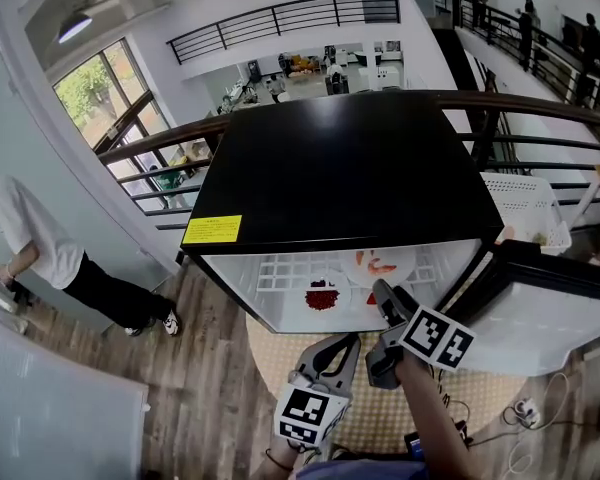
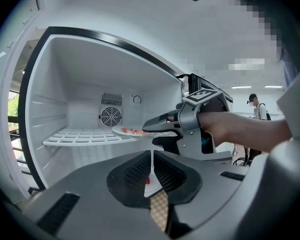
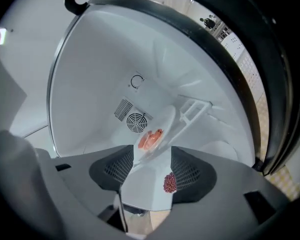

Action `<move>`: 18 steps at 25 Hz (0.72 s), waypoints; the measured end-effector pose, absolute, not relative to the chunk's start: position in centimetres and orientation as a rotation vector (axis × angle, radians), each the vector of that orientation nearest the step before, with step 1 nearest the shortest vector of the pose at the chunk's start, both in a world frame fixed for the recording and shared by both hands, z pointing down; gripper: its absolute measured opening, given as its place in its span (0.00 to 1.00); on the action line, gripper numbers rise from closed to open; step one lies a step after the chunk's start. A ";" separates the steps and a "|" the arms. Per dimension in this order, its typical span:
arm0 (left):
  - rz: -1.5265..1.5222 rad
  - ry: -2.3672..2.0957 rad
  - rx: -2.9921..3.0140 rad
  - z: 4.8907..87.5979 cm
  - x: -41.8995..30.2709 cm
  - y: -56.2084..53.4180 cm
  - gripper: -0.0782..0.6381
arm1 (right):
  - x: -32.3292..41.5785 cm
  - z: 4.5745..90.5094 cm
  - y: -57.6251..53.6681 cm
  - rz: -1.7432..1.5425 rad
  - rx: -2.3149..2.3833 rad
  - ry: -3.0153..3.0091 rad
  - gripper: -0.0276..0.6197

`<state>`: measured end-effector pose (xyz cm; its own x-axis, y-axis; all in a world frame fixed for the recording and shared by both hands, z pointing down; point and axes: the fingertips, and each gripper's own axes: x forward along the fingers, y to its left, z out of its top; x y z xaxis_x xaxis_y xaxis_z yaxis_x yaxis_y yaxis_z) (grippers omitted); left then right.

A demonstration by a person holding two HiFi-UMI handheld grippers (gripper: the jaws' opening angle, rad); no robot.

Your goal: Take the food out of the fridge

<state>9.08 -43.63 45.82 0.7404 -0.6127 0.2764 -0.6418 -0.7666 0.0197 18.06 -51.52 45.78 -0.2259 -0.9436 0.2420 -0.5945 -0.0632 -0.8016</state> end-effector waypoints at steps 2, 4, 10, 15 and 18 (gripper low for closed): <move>0.387 -1.029 2.820 45.7 8.8 -43.9 0.15 | 17.8 46.0 -52.1 -1.222 -1.639 1.799 0.39; 0.387 -1.037 2.816 45.6 8.4 -44.0 0.15 | 17.6 46.5 -52.6 -1.252 -1.631 1.765 0.39; 0.387 -1.071 2.809 45.5 7.2 -43.9 0.15 | 17.6 46.9 -52.7 -1.247 -1.628 1.724 0.39; 0.380 -1.076 2.801 45.4 6.5 -43.4 0.15 | 17.5 46.5 -52.0 -1.251 -1.599 1.684 0.30; 0.376 -1.070 2.804 45.2 6.4 -43.1 0.15 | 17.7 46.2 -51.4 -1.270 -1.539 1.637 0.26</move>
